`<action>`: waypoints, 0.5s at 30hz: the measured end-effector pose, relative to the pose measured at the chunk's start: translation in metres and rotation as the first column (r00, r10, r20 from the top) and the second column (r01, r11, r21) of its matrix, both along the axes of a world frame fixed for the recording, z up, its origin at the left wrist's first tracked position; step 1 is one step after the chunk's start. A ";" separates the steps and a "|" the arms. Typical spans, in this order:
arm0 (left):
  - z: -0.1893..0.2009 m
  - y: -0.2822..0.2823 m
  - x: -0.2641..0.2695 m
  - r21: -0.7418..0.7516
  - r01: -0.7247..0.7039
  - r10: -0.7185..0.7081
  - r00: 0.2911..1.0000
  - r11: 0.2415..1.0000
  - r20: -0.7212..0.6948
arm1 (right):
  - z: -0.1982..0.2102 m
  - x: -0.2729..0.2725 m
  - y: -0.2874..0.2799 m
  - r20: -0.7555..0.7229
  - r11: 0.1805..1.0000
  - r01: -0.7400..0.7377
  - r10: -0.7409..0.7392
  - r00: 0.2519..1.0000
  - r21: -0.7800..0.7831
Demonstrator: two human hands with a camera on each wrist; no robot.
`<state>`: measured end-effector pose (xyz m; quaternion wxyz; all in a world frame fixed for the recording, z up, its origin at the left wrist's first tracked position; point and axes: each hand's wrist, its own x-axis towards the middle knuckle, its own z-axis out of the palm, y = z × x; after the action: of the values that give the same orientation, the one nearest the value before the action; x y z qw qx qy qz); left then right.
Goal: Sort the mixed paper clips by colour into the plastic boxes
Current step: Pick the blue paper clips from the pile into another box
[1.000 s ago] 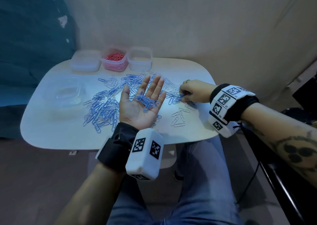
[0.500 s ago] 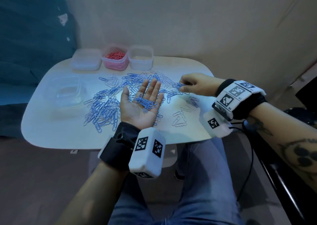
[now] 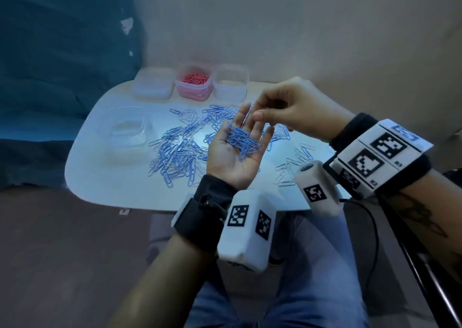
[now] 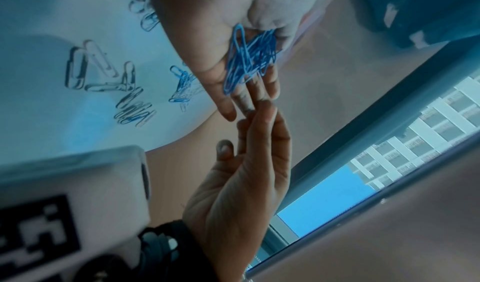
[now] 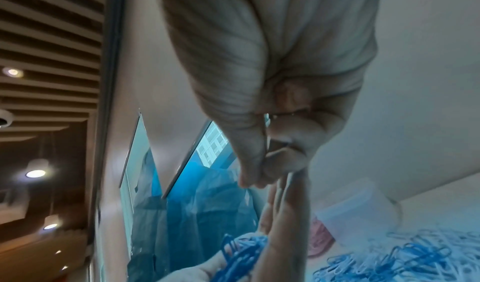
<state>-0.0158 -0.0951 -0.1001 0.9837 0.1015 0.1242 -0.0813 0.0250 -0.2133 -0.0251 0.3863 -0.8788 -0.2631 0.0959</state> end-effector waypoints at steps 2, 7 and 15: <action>0.004 -0.001 -0.003 0.007 0.010 -0.010 1.000 1.000 0.002 | 0.001 -0.007 0.004 -0.045 0.999 -0.037 0.039 0.998 0.027; 0.004 -0.001 -0.006 0.011 0.037 -0.037 0.999 0.999 0.002 | -0.005 -0.008 0.003 0.044 0.997 0.066 -0.068 0.997 0.042; -0.001 0.009 -0.007 0.049 0.006 -0.004 0.999 0.999 -0.031 | -0.022 0.011 -0.040 -0.021 0.941 0.324 -0.323 0.946 0.097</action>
<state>-0.0230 -0.0863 -0.1013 0.9787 0.1245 0.1413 -0.0822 0.0355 -0.2538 -0.0475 0.4407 -0.8895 -0.1188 0.0200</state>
